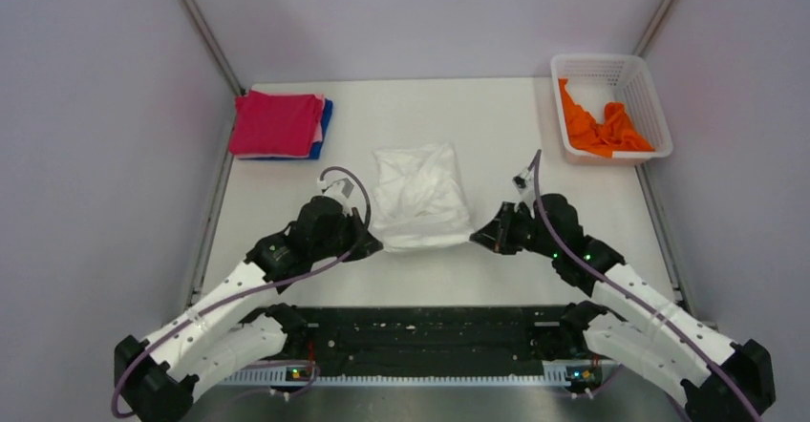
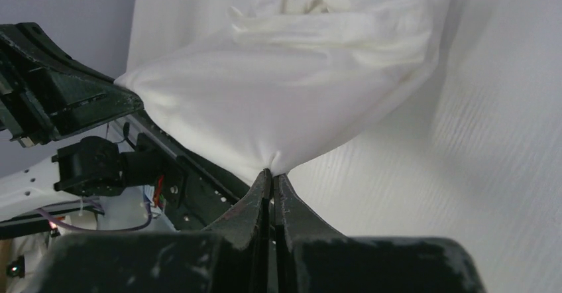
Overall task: Fold and stack the t-shirts
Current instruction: Fold the long partially folded tshirt into a neat square, then smooth out wrinkles on the folded tshirt, then put the neatly folded tshirt into the corner of the board with the left arm
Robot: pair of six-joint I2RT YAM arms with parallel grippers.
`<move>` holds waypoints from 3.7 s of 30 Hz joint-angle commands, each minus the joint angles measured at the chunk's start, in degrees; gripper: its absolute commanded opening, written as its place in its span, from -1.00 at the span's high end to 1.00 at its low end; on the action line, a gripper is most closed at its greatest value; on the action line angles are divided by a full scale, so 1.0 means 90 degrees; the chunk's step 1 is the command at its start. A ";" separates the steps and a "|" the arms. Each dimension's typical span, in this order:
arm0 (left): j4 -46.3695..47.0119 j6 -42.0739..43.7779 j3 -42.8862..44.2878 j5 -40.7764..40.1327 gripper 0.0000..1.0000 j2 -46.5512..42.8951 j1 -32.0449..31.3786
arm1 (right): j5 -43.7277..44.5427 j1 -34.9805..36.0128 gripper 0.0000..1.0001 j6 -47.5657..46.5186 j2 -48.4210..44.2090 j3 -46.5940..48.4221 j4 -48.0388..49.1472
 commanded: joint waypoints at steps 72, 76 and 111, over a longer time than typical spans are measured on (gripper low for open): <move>0.2764 -0.0089 0.4651 0.2246 -0.98 0.7078 0.2493 | -0.3613 -0.1513 -0.97 0.2393 0.7717 0.3512 0.7047; 0.2711 -0.0072 0.4557 0.2197 -0.98 0.7308 0.2512 | -0.3380 -0.1529 -0.97 0.2067 0.7940 0.3081 0.6672; 0.0024 0.2149 0.6299 0.0535 -0.98 0.7890 0.2703 | -0.0224 -0.1754 -0.97 -0.0502 0.3536 0.1365 0.3207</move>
